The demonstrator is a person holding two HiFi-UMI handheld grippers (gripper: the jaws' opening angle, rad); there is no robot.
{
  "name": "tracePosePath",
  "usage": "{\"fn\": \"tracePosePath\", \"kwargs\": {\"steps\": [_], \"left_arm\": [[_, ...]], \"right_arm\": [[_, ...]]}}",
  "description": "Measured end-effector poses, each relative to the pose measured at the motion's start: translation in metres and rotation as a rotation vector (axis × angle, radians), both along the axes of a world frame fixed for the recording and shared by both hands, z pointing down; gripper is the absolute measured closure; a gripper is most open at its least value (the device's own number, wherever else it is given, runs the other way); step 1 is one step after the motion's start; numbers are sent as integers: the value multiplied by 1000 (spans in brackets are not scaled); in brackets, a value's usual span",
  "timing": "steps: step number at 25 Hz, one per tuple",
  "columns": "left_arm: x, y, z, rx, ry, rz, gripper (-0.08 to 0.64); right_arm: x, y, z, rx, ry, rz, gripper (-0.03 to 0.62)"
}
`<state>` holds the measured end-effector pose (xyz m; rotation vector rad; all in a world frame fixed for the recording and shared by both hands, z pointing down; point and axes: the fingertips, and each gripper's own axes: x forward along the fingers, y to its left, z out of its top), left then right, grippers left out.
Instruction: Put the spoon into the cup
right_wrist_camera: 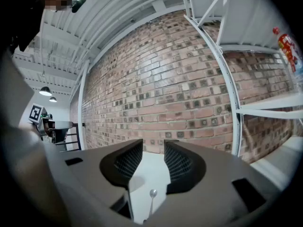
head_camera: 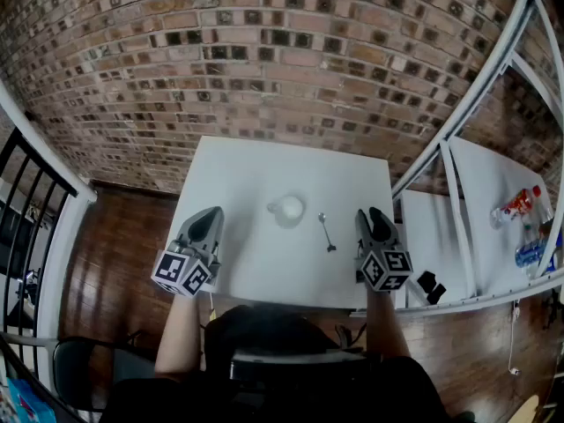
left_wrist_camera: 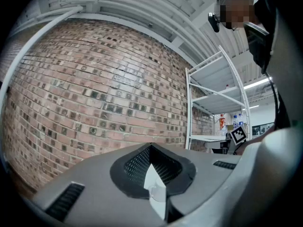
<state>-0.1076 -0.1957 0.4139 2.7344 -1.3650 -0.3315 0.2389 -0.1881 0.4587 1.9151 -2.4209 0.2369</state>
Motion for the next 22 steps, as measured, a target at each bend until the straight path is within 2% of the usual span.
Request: {"fn": "tracePosePath", "kwargs": {"steps": [3,5,7,12,16,19,22], "left_arm": [[5,3,2,-7,-6,12,557],[9,3,6,-14,-26,17,557],[14,2,12,-28,-37,24,557],[23,-2,24,-65,-34,44,557],[14,-2,36,-106,-30,29,557],[1,1,52,-156,7,-7,557],[-6,5,71,-204,7,-23,557]], "right_arm": [[-1,-2,14,-31,51,12,437],[0,-4,32,-82,73,12,437],[1,-6,53,-145,91,10,400],[-4,-4,83,-225,97,-7,400],[-10,-4,109,-290,135,-35,400],[-14,7,147,-384,162,-53,400],[-20,21,185,-475,196,-79,400]]}}
